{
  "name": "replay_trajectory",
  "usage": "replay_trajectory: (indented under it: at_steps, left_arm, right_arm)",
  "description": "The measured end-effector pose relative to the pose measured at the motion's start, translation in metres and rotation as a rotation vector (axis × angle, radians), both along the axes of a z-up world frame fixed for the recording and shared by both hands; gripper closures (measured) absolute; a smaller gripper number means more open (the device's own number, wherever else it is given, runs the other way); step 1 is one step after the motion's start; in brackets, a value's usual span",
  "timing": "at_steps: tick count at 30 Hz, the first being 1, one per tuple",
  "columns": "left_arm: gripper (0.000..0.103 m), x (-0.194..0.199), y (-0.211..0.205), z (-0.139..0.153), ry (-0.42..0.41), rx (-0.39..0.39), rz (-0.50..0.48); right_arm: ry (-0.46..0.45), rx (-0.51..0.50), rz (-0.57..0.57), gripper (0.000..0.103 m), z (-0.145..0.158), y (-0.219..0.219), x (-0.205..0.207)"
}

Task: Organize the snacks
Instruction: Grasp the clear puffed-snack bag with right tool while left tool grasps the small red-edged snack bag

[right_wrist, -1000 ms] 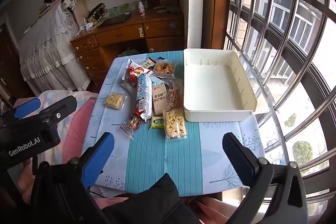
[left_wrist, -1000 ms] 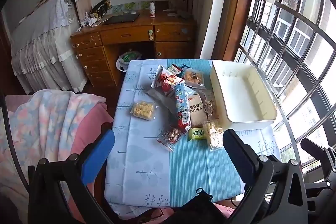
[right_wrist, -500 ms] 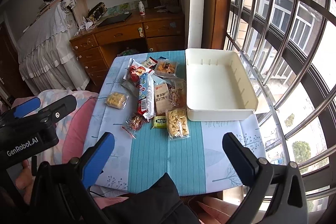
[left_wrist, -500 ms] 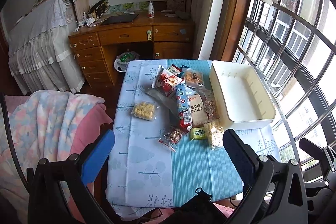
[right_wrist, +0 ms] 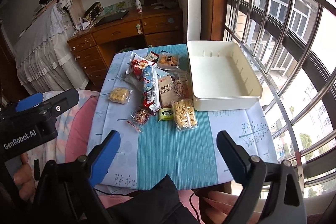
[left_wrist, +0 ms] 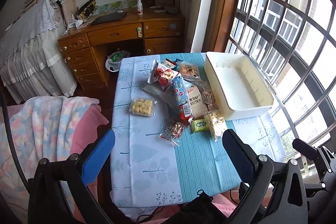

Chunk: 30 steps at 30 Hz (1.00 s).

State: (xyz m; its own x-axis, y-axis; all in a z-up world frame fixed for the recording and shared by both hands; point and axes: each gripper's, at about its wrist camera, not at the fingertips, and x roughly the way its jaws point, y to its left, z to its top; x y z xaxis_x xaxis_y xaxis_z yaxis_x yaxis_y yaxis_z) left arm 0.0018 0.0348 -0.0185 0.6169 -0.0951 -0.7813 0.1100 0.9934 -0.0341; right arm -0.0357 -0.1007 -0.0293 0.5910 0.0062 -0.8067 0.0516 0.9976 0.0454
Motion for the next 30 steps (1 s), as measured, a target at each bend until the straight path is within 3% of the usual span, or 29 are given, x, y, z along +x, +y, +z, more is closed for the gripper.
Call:
replay_trajectory:
  at_steps: [10, 17, 21, 30]
  left_arm:
    - [0.001, 0.02, 0.003, -0.028, 0.116, -0.009, -0.051]
    - [0.001, 0.051, 0.005, -0.07, 0.272, -0.035, -0.061]
    - [0.001, 0.069, -0.006, -0.095, 0.331, -0.009, -0.087]
    - [0.001, 0.12, -0.026, -0.15, 0.509, 0.023, -0.114]
  right_arm:
    - [-0.012, -0.001, -0.079, 0.009, -0.008, 0.004, -0.011]
    - [-0.021, -0.046, -0.105, 0.01, -0.02, 0.0, 0.007]
    - [-0.027, -0.062, -0.091, 0.01, -0.03, -0.006, 0.021]
    - [0.087, -0.077, -0.007, 0.01, -0.07, -0.021, 0.067]
